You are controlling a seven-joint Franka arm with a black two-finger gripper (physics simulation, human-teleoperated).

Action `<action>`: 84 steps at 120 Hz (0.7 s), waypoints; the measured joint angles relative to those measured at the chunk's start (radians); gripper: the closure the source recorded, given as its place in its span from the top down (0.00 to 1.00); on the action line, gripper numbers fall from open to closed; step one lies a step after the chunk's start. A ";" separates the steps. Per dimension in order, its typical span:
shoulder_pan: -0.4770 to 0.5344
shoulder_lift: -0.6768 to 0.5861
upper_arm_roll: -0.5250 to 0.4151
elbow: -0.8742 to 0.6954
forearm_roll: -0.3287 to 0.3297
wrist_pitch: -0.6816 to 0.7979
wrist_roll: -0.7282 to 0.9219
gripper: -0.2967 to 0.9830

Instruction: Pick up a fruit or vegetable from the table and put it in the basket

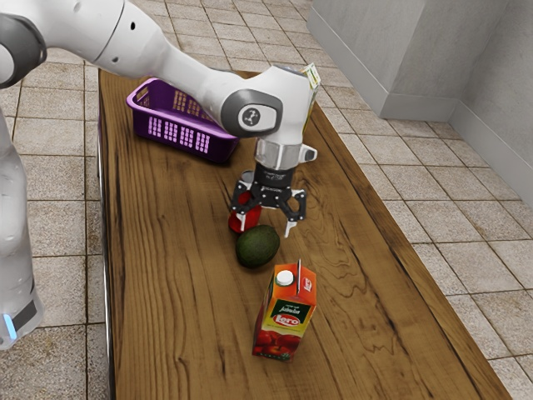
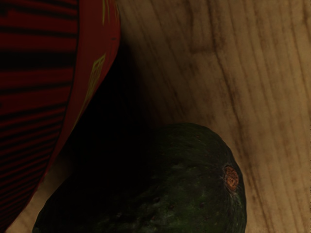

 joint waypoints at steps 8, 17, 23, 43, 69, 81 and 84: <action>-0.003 0.002 0.000 -0.001 -0.002 0.002 0.000 0.77; -0.009 0.010 0.000 -0.001 -0.004 0.003 0.000 0.77; -0.010 0.015 0.000 -0.001 -0.005 0.004 0.001 0.77; -0.009 0.027 0.000 -0.003 -0.016 0.010 0.001 0.77; -0.006 0.063 0.000 -0.002 -0.028 0.020 0.004 0.77; -0.005 0.078 0.000 -0.002 -0.031 0.024 0.005 0.77; -0.005 0.083 0.000 -0.002 -0.032 0.025 0.006 0.77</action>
